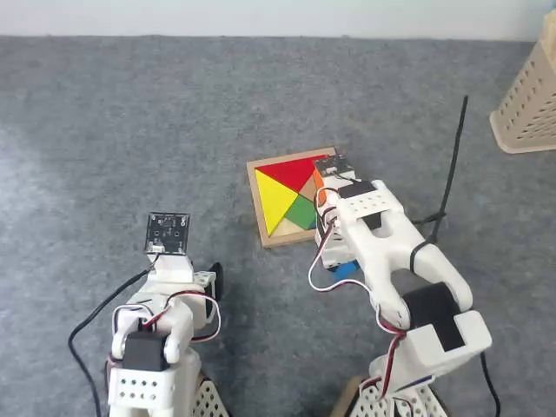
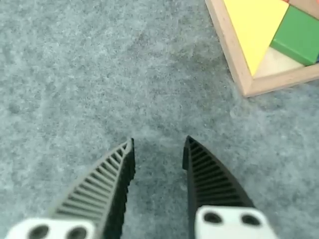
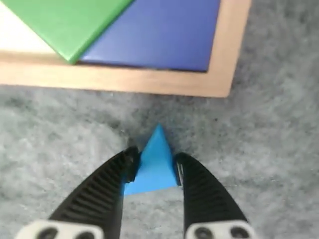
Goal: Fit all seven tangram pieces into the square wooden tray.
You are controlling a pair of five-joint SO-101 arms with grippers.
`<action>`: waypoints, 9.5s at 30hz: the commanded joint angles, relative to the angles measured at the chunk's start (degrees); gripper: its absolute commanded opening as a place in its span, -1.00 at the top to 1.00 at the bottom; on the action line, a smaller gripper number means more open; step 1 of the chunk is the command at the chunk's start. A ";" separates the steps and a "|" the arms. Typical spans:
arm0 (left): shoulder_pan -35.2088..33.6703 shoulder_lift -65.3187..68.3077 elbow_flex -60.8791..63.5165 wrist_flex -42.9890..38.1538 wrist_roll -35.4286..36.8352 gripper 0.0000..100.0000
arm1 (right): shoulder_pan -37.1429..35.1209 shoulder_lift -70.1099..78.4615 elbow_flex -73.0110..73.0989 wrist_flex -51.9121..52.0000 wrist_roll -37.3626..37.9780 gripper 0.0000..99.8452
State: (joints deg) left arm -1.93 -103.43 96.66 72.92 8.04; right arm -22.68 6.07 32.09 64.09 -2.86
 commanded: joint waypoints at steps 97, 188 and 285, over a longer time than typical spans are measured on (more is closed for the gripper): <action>-0.18 -1.14 -0.13 -0.35 0.35 0.70 | -2.33 -20.79 11.43 -2.77 -8.18 0.52; -0.18 -1.14 -0.13 -0.35 0.35 0.70 | -4.53 -6.11 5.36 3.12 -5.36 0.66; -0.18 -1.14 -0.13 -0.35 0.35 0.70 | -9.45 20.09 -49.76 18.15 66.29 0.69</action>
State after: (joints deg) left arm -1.93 -103.43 96.66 72.92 8.04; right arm -33.14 27.78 -12.75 79.12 62.55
